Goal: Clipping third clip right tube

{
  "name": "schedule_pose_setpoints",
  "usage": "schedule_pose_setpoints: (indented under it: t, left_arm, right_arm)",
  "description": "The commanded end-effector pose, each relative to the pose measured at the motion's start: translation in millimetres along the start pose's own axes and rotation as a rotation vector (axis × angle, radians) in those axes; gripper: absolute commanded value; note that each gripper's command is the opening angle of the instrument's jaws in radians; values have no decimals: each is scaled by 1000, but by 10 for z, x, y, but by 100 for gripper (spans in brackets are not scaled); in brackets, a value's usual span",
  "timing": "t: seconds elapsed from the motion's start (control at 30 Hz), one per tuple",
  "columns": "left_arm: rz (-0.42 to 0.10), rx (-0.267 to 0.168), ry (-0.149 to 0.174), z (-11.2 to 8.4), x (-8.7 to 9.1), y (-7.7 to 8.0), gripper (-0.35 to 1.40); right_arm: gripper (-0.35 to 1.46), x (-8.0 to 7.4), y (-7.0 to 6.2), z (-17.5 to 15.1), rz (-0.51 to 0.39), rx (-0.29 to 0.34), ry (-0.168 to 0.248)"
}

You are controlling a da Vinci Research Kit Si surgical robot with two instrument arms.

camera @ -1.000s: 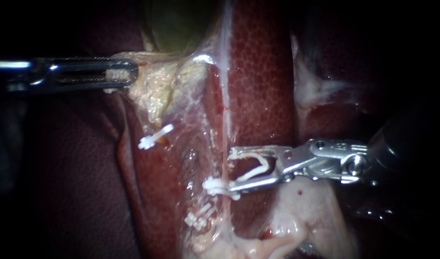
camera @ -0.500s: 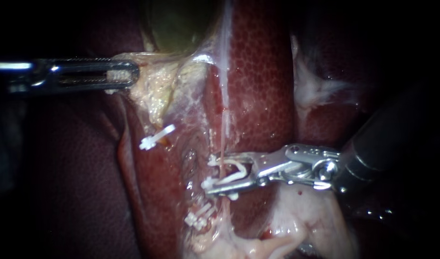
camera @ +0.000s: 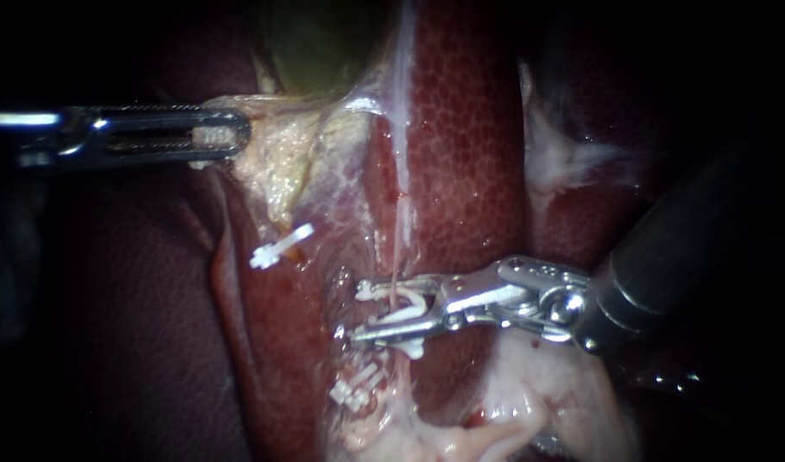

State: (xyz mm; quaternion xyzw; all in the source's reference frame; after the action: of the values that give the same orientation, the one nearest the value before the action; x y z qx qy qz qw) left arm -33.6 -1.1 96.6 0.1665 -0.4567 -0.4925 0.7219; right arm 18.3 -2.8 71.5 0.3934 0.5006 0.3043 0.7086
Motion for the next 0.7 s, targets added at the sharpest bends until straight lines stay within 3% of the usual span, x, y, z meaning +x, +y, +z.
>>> schedule_pose_setpoints:
  t: [0.03,0.33,0.7]
  left_arm:
    - [0,1,0,0,0,0,-30]
    - [0,0,0,0,0,0,-30]
    - [1,3,0,0,1,0,-30]
  right_arm:
    - [31,1,1,-1,3,0,3]
    - [13,5,5,-7,46,9,33]
    - [-8,10,7,-11,79,12,37]
